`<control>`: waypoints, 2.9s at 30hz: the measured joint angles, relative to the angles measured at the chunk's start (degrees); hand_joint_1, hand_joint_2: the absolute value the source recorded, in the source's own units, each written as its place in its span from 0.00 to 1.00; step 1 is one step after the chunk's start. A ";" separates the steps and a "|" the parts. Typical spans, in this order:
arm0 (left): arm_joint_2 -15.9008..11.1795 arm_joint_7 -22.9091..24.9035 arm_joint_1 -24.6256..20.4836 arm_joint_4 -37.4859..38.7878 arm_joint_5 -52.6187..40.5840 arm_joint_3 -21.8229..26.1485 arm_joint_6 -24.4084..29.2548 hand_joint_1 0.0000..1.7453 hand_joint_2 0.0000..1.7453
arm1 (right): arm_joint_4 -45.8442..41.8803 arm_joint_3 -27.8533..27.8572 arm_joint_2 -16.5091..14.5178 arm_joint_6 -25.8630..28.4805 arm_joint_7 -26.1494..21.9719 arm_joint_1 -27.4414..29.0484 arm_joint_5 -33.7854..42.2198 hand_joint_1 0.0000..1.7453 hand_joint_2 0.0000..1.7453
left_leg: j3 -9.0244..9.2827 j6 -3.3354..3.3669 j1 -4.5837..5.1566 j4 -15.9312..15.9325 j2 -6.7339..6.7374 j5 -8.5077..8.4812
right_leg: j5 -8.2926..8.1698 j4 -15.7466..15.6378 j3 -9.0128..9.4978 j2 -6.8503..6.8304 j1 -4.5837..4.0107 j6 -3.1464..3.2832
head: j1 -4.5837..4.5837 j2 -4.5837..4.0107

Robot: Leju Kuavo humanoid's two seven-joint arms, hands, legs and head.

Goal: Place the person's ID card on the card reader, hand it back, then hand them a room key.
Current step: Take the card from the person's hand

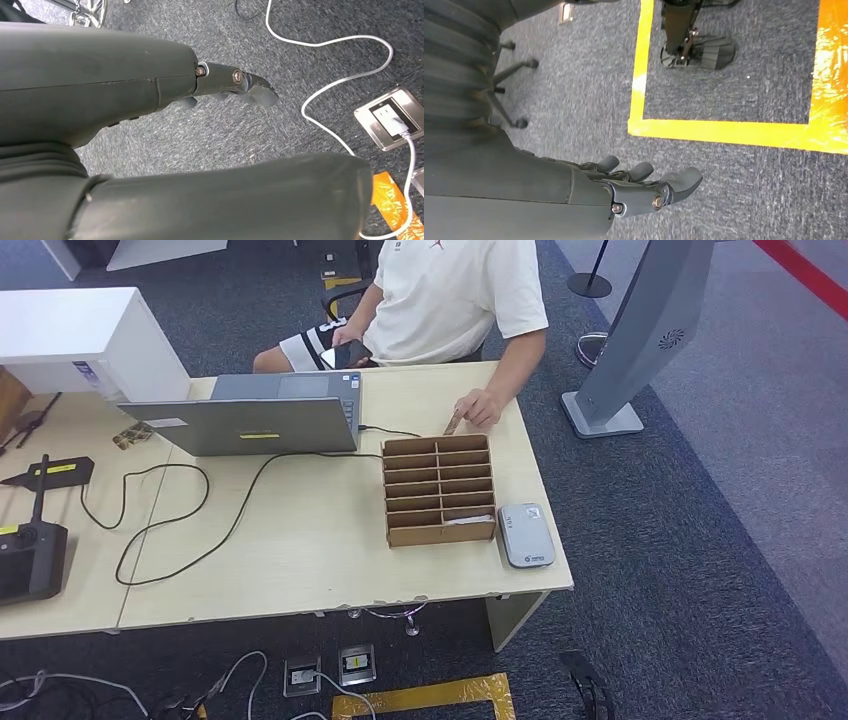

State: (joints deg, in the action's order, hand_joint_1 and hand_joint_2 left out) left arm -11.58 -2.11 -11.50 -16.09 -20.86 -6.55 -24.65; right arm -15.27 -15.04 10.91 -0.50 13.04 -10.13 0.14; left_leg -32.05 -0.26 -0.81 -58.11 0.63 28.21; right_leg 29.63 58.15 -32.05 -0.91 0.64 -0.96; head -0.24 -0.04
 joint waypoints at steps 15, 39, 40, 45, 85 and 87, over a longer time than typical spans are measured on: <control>-0.03 -1.13 1.93 1.48 4.39 -0.37 0.00 0.00 0.00 | 0.87 -4.56 1.38 0.25 -0.72 -0.79 -0.24 0.00 1.00 | -0.01 0.00 -0.01 0.00 -0.01 0.00 | 0.00 -0.01 -0.02 -0.01 -0.01 0.00 | -0.01 0.00; -1.27 -5.73 3.69 3.06 15.82 4.95 0.04 0.00 0.00 | 2.32 -5.27 4.86 6.64 -7.18 2.35 7.57 0.00 1.00 | -0.02 0.02 0.00 0.00 -0.04 0.04 | 0.03 -0.01 -0.02 -0.01 0.00 0.02 | -0.02 0.00; -1.34 -5.73 3.70 3.09 15.86 5.11 0.04 0.00 0.00 | 2.36 -5.27 4.92 6.75 -7.24 2.42 7.60 0.00 1.00 | -0.02 0.02 -0.01 0.00 -0.04 0.04 | 0.03 -0.01 -0.02 -0.01 -0.01 0.02 | -0.03 0.00; -1.37 -5.73 3.70 3.11 15.89 5.18 0.04 0.00 0.00 | 2.39 -5.27 4.95 6.79 -7.26 2.44 7.60 0.00 1.00 | -0.01 0.02 -0.01 0.00 -0.04 0.04 | 0.03 -0.01 -0.02 -0.01 -0.01 0.02 | -0.01 0.00; -0.62 -13.44 3.78 4.46 21.67 8.47 0.04 0.00 0.00 | -10.56 12.01 29.21 31.05 -37.89 -51.58 13.30 0.00 1.00 | -0.17 0.17 0.32 -0.04 -0.45 -0.23 | -0.15 0.23 -0.06 -0.38 0.31 -0.21 | -0.02 0.00; -0.44 -13.80 3.78 4.53 21.61 8.46 0.04 0.00 0.00 | -12.63 9.63 28.66 30.58 -38.06 -54.05 7.43 0.00 1.00 | -0.24 0.15 0.28 -0.04 -0.53 -0.26 | -0.14 0.25 -0.05 -0.48 0.28 -0.21 | -0.02 0.00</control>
State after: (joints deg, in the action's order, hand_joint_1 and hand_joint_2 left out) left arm -12.03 -15.91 -7.72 -11.56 0.75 1.91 -24.61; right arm -27.89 -5.41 39.57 30.09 -25.02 -64.18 7.56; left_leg -32.28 -0.11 -0.53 -58.15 0.10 27.95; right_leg 29.48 58.40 -32.10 -1.39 0.92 -1.17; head -0.25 -0.04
